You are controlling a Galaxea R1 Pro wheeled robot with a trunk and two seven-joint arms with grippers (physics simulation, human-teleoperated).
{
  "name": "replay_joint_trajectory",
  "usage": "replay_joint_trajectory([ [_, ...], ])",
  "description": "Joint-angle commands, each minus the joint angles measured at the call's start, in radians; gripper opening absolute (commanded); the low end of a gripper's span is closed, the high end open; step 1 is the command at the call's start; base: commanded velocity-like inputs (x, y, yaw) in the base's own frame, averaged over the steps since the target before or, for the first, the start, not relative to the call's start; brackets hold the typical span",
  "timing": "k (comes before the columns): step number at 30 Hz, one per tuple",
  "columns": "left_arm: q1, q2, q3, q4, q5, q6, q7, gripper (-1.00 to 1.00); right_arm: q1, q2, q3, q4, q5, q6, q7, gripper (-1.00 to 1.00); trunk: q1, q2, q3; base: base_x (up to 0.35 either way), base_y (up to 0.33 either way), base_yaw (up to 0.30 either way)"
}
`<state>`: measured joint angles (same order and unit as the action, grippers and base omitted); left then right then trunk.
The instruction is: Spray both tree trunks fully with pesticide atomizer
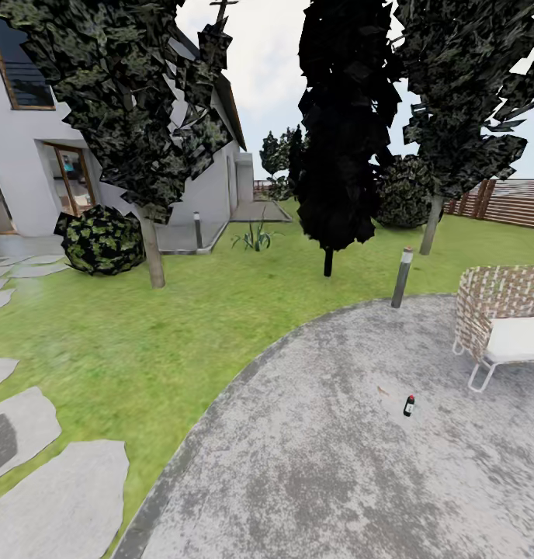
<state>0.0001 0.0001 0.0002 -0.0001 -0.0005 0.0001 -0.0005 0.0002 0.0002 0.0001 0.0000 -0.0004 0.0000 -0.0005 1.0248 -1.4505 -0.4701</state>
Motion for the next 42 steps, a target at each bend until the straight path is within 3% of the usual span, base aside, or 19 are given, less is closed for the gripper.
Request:
replay_joint_trajectory([
  [1, 0.003, -0.002, 0.001, 0.002, 0.0, 0.0, -0.002, 1.0, -0.002, 0.006, 0.001, -0.006, 0.003, -0.006, -0.003, 1.0, 0.0, 0.0, 0.0, 0.0, 0.0, 0.0],
  [5, 0.003, -0.002, 0.001, -0.001, 0.001, -0.001, -0.001, 1.0, -0.002, 0.028, 0.003, -0.024, 0.005, -0.028, -0.004, 1.0, 0.0, 0.0, 0.0, 0.0, 0.0, 0.0],
  [20, 0.003, 0.005, -0.001, -0.005, -0.001, -0.008, 0.01, 1.0, -0.002, 0.027, 0.002, -0.029, 0.005, -0.024, -0.004, 1.0, 0.0, 0.0, 0.0, 0.0, 0.0, 0.0],
  [36, -0.01, 0.008, -0.005, -0.089, -0.002, -0.098, 0.014, 1.0, -0.002, -0.008, 0.001, -0.096, 0.006, -0.114, -0.003, 1.0, 0.0, 0.0, 0.0, 0.0, 0.0, 0.0],
  [37, -0.011, 0.009, -0.004, -0.157, -0.002, -0.215, 0.014, 1.0, -0.002, -0.014, 0.001, -0.233, 0.006, -0.212, -0.004, 1.0, 0.0, 0.0, 0.0, 0.0, 0.0, 0.0],
  [42, -0.021, 0.008, -0.005, -0.224, -0.002, -0.217, 0.014, 1.0, -0.003, -0.039, 0.001, -0.377, 0.007, -0.213, -0.004, 1.0, 0.0, 0.0, 0.0, 0.0, 0.0, 0.0],
])
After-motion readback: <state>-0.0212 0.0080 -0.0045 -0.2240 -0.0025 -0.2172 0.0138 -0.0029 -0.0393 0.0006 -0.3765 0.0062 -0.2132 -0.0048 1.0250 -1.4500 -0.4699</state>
